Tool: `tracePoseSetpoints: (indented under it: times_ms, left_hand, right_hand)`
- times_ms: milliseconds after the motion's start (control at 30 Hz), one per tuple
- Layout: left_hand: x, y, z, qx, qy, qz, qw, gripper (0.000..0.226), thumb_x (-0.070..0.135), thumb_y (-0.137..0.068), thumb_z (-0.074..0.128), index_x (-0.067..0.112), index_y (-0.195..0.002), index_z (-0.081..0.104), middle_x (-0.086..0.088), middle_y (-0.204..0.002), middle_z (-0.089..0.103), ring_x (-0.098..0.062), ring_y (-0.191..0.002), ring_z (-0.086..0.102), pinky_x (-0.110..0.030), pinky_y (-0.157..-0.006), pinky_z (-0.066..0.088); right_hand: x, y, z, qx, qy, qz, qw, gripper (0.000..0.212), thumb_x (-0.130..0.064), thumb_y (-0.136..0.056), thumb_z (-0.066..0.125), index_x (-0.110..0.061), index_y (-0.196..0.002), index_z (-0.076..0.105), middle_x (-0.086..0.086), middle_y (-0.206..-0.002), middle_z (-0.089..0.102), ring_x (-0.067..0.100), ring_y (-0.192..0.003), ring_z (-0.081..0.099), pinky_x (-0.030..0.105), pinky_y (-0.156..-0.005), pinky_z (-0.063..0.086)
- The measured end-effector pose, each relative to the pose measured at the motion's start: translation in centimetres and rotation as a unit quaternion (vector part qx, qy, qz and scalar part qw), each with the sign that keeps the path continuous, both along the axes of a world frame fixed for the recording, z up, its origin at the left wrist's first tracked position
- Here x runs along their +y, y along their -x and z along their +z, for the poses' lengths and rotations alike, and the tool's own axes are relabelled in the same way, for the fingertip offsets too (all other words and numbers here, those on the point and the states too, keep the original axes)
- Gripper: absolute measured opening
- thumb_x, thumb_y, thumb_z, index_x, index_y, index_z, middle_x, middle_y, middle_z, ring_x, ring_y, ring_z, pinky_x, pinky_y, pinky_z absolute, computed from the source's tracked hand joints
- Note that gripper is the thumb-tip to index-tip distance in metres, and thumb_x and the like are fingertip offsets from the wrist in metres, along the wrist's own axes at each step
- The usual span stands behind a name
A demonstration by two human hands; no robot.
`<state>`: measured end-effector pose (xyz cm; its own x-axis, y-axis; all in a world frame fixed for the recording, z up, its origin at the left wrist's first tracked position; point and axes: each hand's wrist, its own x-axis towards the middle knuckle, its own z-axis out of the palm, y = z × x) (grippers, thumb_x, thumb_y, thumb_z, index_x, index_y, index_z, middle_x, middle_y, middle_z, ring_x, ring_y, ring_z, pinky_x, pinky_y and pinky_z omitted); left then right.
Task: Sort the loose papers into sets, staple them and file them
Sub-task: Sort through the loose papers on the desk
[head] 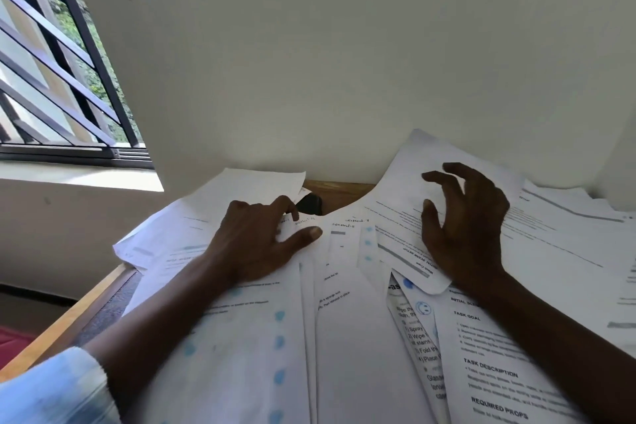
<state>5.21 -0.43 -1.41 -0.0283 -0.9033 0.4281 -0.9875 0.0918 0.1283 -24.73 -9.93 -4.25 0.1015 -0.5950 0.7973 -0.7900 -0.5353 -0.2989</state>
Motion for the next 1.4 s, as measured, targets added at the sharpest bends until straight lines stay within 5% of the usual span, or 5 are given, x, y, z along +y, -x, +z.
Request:
tracePoseSetpoints:
  times_ms: [233, 633, 900, 1233, 1400]
  left_hand:
    - [-0.2, -0.7, -1.1, 0.219, 0.082, -0.012, 0.972, 0.074, 0.08, -0.096, 0.022, 0.019, -0.078, 0.059, 0.004, -0.063, 0.056, -0.015, -0.066, 0.053, -0.041, -0.066, 0.045]
    - [-0.3, -0.9, -1.6, 0.287, 0.062, -0.017, 0.956, 0.073, 0.073, -0.099, 0.018, 0.027, -0.085, 0.073, 0.017, -0.085, 0.073, -0.001, -0.085, 0.065, -0.031, -0.085, 0.051]
    - [-0.6, -1.0, -1.7, 0.306, 0.19, 0.008, 0.933, 0.035, 0.059, -0.1, 0.032, 0.045, -0.071, 0.045, 0.009, -0.075, 0.048, -0.007, -0.076, 0.048, -0.027, -0.069, 0.033]
    - [-0.7, -1.6, -1.8, 0.38, 0.129, -0.016, 0.916, 0.061, 0.069, -0.103, 0.025, 0.019, -0.1, 0.06, 0.011, -0.09, 0.065, -0.019, -0.091, 0.061, -0.042, -0.086, 0.051]
    - [-1.0, -1.8, -1.1, 0.519, 0.134, -0.022, 0.844, 0.077, 0.075, -0.097, 0.025, 0.013, -0.076, 0.066, 0.005, -0.056, 0.049, -0.016, -0.057, 0.046, -0.026, -0.056, 0.036]
  right_hand:
    - [3.4, -4.5, 1.6, -0.032, -0.127, 0.23, 0.964, 0.026, -0.034, -0.09, 0.052, -0.025, -0.104, 0.072, -0.01, -0.102, 0.068, 0.019, -0.101, 0.061, 0.049, -0.091, 0.048]
    - [9.5, -8.0, 0.4, 0.221, -0.188, 0.333, 0.897, 0.071, -0.077, -0.097, 0.012, -0.042, -0.145, 0.051, -0.013, -0.149, 0.049, 0.006, -0.145, 0.028, 0.037, -0.123, 0.011]
    - [9.6, -7.8, -0.3, 0.162, -0.2, 0.086, 0.963, 0.063, -0.067, -0.093, 0.036, -0.022, -0.124, 0.065, 0.0, -0.106, 0.065, 0.026, -0.102, 0.059, 0.046, -0.089, 0.049]
    - [11.5, -8.0, 2.3, -0.202, -0.338, 0.406, 0.825, 0.032, -0.041, -0.096, 0.068, -0.032, -0.127, 0.067, -0.013, -0.073, 0.065, 0.0, -0.073, 0.059, 0.011, -0.074, 0.043]
    - [11.2, -8.1, 2.1, -0.288, -0.354, 0.34, 0.822, 0.043, -0.058, -0.098, 0.035, -0.035, -0.124, 0.06, -0.007, -0.091, 0.078, 0.013, -0.086, 0.07, 0.037, -0.081, 0.052]
